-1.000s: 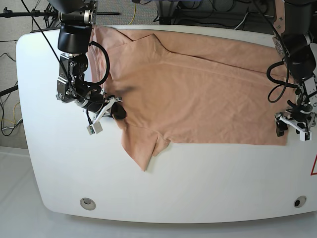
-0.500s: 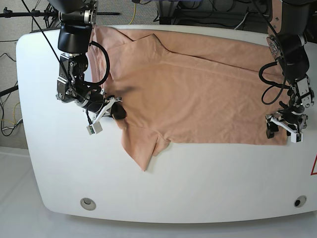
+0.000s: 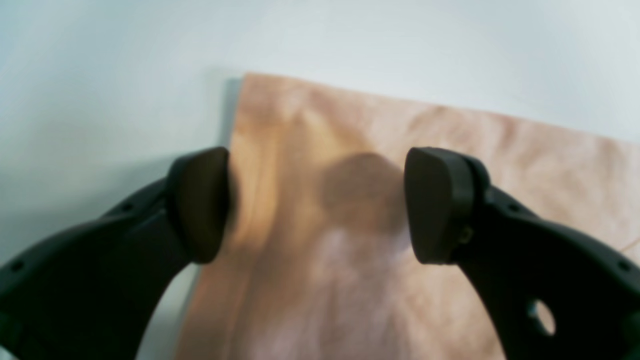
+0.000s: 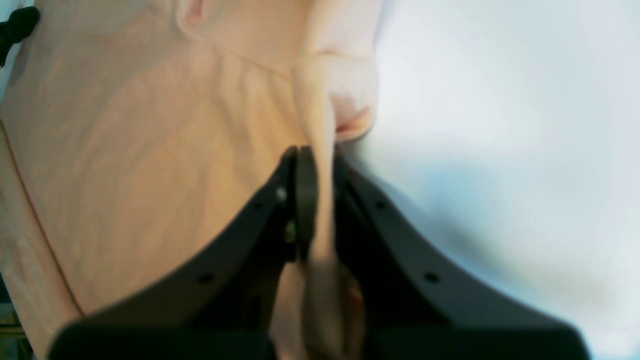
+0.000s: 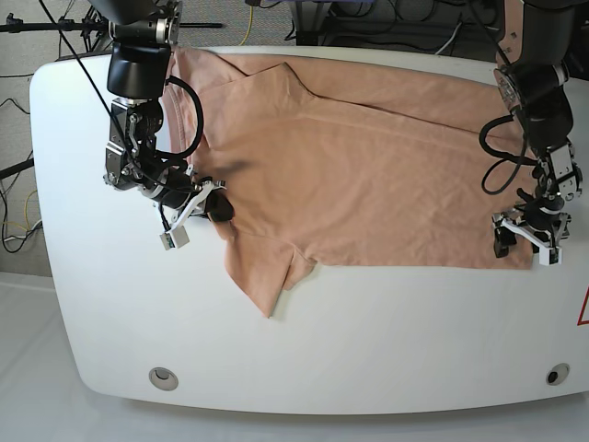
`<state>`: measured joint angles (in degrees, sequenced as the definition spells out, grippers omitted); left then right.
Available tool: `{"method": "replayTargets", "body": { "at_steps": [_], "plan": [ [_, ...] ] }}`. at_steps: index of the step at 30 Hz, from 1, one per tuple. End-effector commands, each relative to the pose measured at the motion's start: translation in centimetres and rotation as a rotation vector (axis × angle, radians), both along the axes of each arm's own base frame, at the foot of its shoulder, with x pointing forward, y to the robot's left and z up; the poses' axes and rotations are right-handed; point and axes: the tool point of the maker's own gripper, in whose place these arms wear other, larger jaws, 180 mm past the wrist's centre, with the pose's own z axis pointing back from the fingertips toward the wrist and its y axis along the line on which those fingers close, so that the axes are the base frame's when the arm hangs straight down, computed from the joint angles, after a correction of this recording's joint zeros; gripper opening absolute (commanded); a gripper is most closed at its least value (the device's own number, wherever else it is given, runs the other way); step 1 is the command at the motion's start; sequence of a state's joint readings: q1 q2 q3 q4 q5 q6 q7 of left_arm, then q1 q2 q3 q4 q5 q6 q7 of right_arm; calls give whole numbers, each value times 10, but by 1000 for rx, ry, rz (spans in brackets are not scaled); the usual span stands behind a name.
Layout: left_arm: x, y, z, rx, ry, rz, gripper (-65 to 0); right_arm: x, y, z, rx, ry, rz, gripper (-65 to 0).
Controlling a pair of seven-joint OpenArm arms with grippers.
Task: Fold the T-shirt properly
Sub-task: 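Move the left gripper to the hem corner and grasp it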
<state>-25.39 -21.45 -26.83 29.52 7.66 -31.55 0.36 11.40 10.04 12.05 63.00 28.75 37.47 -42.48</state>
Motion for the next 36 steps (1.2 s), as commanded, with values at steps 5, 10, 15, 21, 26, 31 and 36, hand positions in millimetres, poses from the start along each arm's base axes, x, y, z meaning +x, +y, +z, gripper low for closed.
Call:
{"method": "replayTargets", "body": {
  "at_steps": [5, 10, 15, 21, 26, 31, 36],
  "plan": [
    [2, -13, -3, 13, 25, -55, -157, -1, -9, -3, -53, 28, 6, -650],
    [-3, -18, -9, 5, 37, -63, -274, -1, -9, -3, -53, 28, 6, -650],
    [-3, -27, -8, -22, 31, -110, -492, -1, -9, -3, -53, 28, 6, -650],
    [-4, -40, -6, -57, 24, -170, -589, -1, -9, -4, -53, 30, 6, -650],
    [-2, -39, -4, -58, 19, -173, -593, -1, -9, -4, -53, 30, 6, -650],
    [3, -38, 5, -44, -1, -176, -593, 1, -9, -1, -53, 22, 6, -650],
    [14, -35, 28, 6, -58, -190, -592, 10, -16, 6, -66, 1, 1, -650]
  ]
}}
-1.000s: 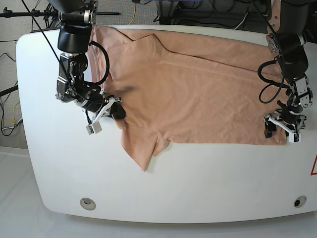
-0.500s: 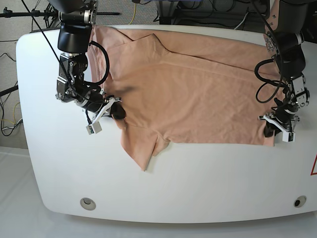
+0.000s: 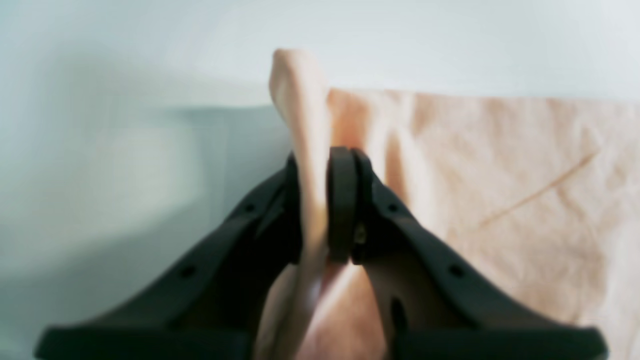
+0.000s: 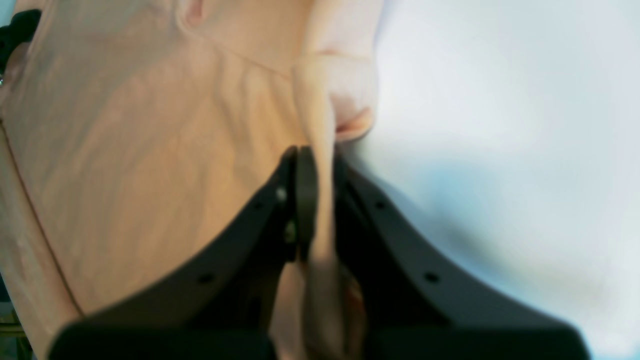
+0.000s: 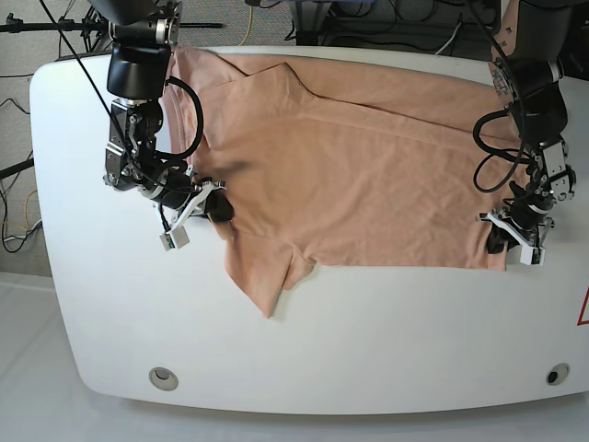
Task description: Fold the T-shirt properly
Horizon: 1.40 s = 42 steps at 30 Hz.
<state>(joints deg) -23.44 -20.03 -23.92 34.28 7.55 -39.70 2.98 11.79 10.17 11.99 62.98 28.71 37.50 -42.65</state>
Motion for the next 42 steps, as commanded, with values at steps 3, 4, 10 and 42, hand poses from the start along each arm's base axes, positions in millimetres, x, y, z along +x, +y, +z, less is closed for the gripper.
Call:
{"method": "replayTargets", "body": {
  "at_steps": [3, 4, 10, 42],
  "plan": [
    [22, 9, 40, 41, -111, -5, -590, 14, -18, 10, -66, -9, -4, -650],
    [23, 9, 42, 43, -117, -5, -590, 14, -20, 10, -69, -9, -5, -650],
    [26, 9, 46, 47, -118, -6, -590, 31, -20, 26, -68, -51, -7, -650],
    [11, 14, 27, 63, -33, -6, -589, 36, -45, 34, -50, -62, -94, -650]
  ]
}}
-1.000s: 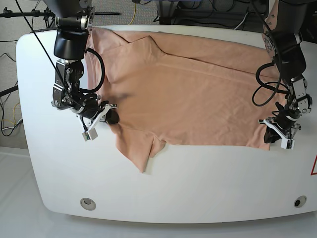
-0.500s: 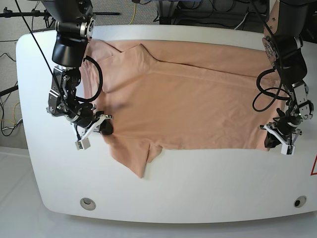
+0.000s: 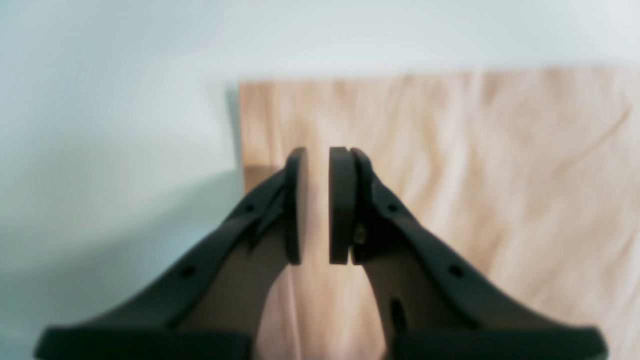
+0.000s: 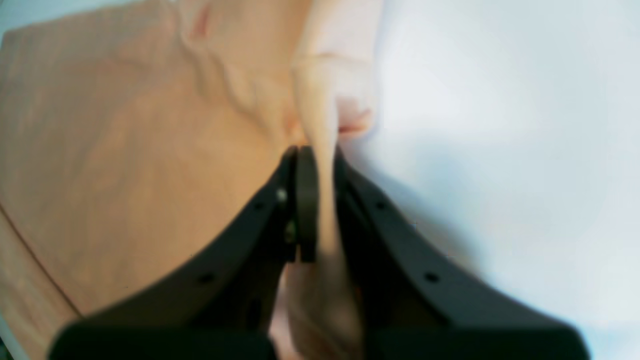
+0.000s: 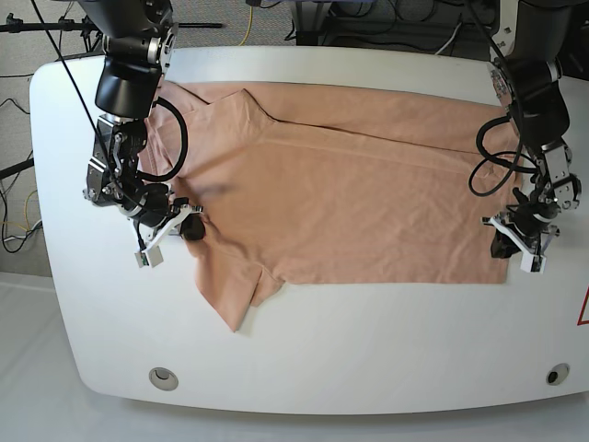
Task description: Fold the T-shirt properly
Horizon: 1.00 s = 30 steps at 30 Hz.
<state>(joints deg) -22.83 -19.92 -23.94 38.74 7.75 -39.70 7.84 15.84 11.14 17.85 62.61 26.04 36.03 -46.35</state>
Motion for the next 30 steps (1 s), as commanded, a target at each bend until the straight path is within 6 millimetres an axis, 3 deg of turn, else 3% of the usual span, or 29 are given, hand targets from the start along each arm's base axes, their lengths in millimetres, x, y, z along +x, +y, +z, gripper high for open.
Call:
{"method": "replayTargets", "body": {
  "at_steps": [1, 9, 15, 20, 24, 30],
  "plan": [
    [10, 11, 20, 10, -64, 11, -589, 11, -5, 16, 3, -57, -7, -650],
    [13, 15, 23, 19, -72, 32, -558, 9, -2, 13, 9, -49, -5, -650],
    [23, 39, 32, 74, -101, 164, -323, 9, -1, 12, 10, -48, -3, -650],
    [37, 46, 50, 90, -178, 213, -189, 8, -1, 13, 10, -50, 1, -650],
    [40, 48, 55, 100, -217, 223, -175, 8, -1, 12, 10, -47, 2, -650],
    [47, 23, 50, 101, -208, 161, -174, 8, -1, 12, 10, -47, 2, -650]
  ]
}}
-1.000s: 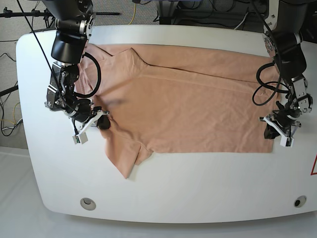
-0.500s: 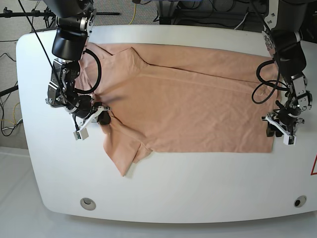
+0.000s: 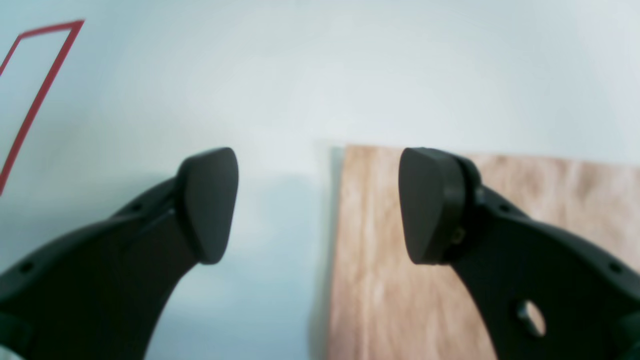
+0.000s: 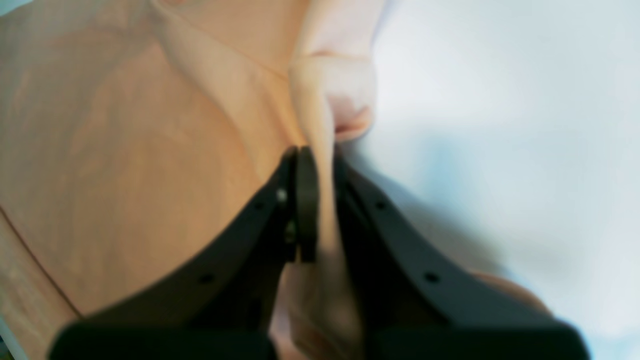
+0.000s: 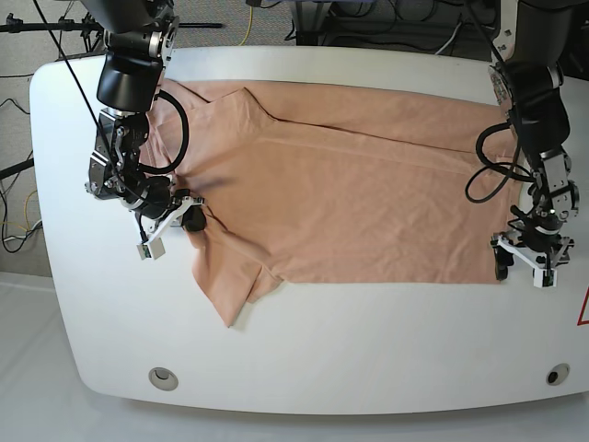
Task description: Fold the T-shirt properly
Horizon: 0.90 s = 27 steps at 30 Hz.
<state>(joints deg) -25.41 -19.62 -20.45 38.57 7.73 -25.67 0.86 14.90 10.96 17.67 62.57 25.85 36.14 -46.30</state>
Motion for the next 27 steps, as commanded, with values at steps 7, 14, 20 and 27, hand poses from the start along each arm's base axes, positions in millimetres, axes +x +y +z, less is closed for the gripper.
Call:
{"method": "replayTargets", "body": {
  "at_steps": [7, 14, 20, 27],
  "plan": [
    [15, -13, 14, -15, -54, -21, -171, 15, -3, 19, 10, -64, -2, -650],
    [10, -27, -7, -60, -11, -22, -175, 15, -3, 19, 10, -64, -2, -650],
    [5, -20, -16, -59, 10, 16, -176, 15, -3, 19, 9, -64, -1, -650],
    [-2, 1, -20, -24, 26, 86, -174, 15, -3, 19, 9, -64, -1, -650]
  ]
}}
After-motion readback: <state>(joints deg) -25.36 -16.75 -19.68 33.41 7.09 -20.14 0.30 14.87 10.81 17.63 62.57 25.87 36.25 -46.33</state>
